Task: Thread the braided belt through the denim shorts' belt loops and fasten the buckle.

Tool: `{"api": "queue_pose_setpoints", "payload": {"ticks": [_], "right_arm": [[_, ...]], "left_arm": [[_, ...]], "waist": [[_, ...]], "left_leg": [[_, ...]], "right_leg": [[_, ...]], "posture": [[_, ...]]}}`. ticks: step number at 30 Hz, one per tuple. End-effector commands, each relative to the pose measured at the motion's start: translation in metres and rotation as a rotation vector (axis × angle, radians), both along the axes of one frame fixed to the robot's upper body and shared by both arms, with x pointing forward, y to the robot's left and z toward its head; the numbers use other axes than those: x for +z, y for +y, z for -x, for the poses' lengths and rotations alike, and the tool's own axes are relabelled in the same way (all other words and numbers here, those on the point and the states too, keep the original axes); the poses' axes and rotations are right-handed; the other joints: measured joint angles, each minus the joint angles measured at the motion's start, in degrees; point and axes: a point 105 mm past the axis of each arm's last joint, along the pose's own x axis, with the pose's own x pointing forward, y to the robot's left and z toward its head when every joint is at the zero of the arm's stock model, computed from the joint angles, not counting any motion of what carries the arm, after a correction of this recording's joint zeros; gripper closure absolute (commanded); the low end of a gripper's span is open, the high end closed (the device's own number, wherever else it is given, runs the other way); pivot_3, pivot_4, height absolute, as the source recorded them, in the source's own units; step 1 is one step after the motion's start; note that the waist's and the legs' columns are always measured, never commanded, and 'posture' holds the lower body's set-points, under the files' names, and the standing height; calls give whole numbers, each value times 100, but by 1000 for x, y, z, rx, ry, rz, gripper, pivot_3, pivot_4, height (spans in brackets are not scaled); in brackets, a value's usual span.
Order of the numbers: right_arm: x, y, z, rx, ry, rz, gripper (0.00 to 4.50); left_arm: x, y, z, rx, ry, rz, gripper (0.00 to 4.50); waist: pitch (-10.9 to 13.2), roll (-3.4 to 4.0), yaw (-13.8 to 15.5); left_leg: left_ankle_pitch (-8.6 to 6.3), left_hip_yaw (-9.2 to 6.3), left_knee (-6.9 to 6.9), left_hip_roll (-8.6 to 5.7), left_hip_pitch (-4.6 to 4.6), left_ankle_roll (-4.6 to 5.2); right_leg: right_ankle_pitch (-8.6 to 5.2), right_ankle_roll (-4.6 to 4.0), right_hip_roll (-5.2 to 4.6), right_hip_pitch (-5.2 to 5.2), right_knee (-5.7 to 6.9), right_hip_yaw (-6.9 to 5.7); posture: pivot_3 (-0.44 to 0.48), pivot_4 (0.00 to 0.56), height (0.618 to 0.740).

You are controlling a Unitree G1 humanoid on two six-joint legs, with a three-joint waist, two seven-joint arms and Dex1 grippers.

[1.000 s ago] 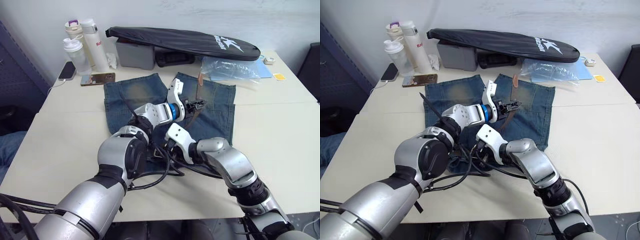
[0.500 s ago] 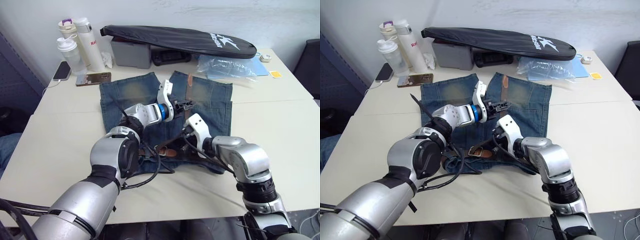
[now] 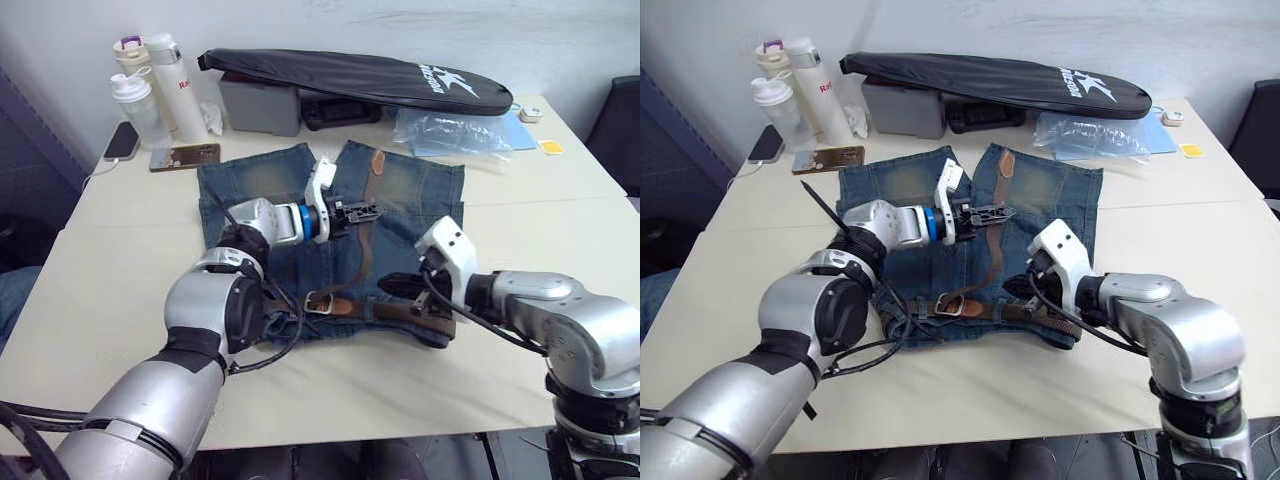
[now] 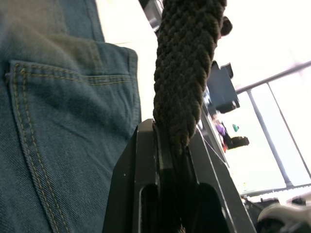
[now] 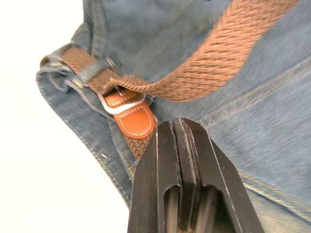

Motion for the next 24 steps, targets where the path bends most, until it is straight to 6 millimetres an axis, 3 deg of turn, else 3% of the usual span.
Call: {"api": "queue_pose_setpoints", "payload": {"ticks": [1, 8, 12, 18, 24], "right_arm": [[17, 15, 12, 126, -105, 3, 4457], [14, 58, 14, 247, -136, -37, 4457], [11, 67, 13, 257, -138, -44, 4457], [16, 59, 12, 245, -165, -40, 4457], [29, 30, 16, 225, -167, -27, 4457]], "left_arm": [[16, 18, 8, -82, -42, -32, 4500], [4, 44, 18, -71, 9, -90, 4500], [-6, 51, 32, -69, 32, -113, 4500], [-21, 72, 53, -36, 26, -184, 4500], [-24, 97, 60, 36, -113, -307, 4500]], "waist": [[0, 1, -17], [0, 2, -70], [0, 0, -44], [-1, 3, -57], [-1, 2, -46]], "left_leg": [[0, 0, -1, 2, 0, 0], [0, -5, 1, 7, 0, 0], [0, -41, 9, 4, -5, 0], [-1, -56, 4, -2, -2, 3], [-2, -57, 3, 0, -2, 3]], "right_leg": [[0, 0, 2, 0, 0, 0], [0, 0, 1, 0, 5, 4], [0, -1, -5, 1, 9, 6], [1, -1, -10, 5, 8, 17], [1, -2, -10, 13, -6, 15]], "posture": [[0, 150, 740], [0, 150, 740], [0, 150, 740], [0, 150, 740], [0, 150, 740]]}}
